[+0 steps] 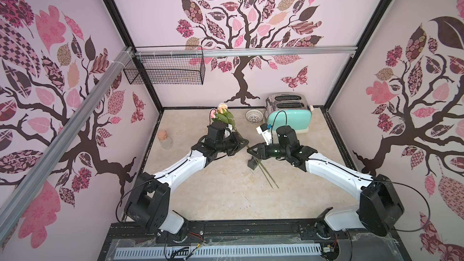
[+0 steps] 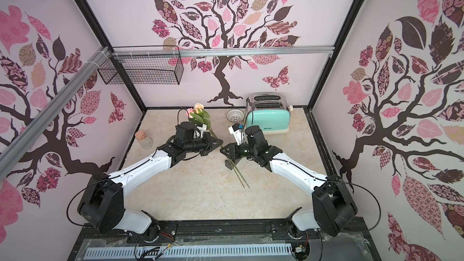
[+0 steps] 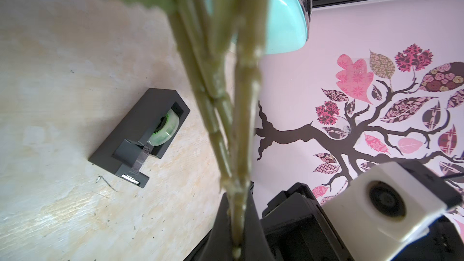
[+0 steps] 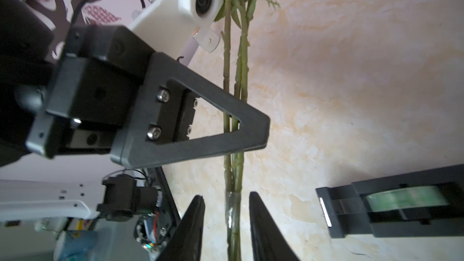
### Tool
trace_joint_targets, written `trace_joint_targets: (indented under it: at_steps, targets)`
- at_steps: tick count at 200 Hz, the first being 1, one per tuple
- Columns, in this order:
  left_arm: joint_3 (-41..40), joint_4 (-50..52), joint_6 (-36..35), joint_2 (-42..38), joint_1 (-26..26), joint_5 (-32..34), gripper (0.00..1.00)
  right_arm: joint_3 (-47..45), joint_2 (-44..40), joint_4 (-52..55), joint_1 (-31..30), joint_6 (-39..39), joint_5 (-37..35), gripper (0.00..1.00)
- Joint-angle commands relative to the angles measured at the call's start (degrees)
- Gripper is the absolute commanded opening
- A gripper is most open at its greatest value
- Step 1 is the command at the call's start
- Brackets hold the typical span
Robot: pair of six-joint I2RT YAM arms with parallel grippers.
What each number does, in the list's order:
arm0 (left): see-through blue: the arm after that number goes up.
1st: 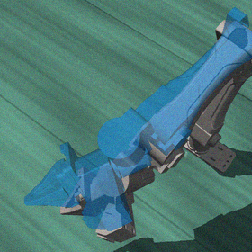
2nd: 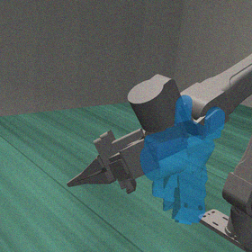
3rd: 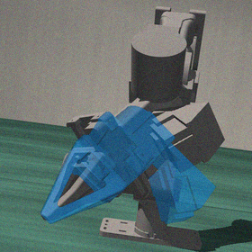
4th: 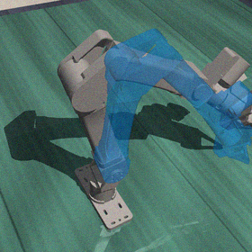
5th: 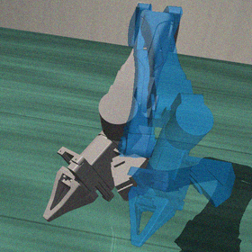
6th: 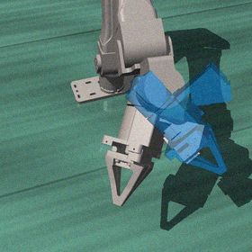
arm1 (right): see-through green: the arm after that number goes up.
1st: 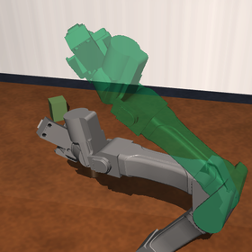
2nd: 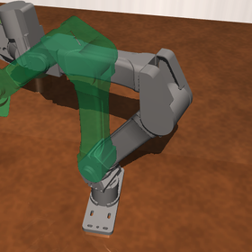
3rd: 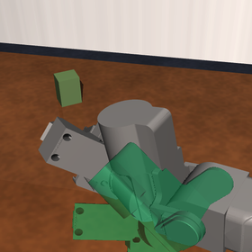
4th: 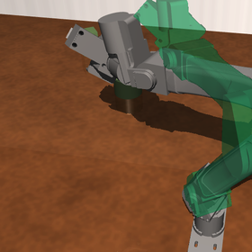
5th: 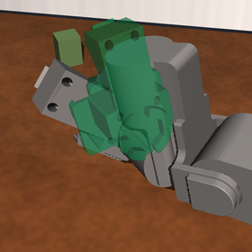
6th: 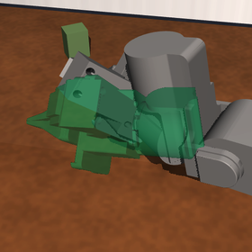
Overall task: Wrap bouquets with tape
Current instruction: Wrap the tape around the bouquet, then place the wrapped bouquet at the center of the board.
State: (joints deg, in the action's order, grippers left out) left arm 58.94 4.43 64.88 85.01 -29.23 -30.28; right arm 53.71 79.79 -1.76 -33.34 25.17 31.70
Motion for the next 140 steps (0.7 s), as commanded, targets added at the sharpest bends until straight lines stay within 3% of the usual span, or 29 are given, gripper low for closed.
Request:
trace_joint_targets:
  at_steps: [1, 8, 12, 16, 48, 70, 87, 140]
  targets:
    - [6.35, 11.43, -8.31, 0.03, 2.89, 0.57, 0.0, 1.29, -1.79, 0.37, 0.42, -1.34, -3.66, 0.57]
    - [8.13, 15.49, -11.24, 0.55, 4.04, 0.62, 0.0, 0.79, -2.43, 0.65, 0.92, -1.39, -5.34, 0.65]
    - [9.18, 17.95, -13.08, 0.92, 4.76, 0.73, 0.0, 0.4, -2.85, 0.77, 1.22, -1.43, -6.31, 0.95]
    - [10.3, 20.63, -14.95, 1.42, 5.42, 1.07, 0.0, 0.0, -3.36, 0.84, 1.53, -1.44, -7.22, 0.99]
    - [20.7, 41.38, -31.14, 7.85, 10.88, 5.03, 0.0, -3.58, -8.11, 1.67, 3.57, -2.52, -15.59, 1.0]
    - [28.88, 53.43, -40.66, 14.7, 12.48, 12.86, 0.0, -5.53, -11.62, 2.97, 4.15, -4.07, -21.83, 1.0]
    - [33.08, 58.25, -43.65, 19.57, 12.62, 18.75, 0.0, -6.96, -13.97, 4.03, 4.25, -4.58, -27.36, 1.0]
    - [44.35, 66.64, -47.86, 35.28, 12.58, 24.31, 0.0, -9.22, -17.78, 8.06, 4.77, -6.84, -38.2, 1.0]
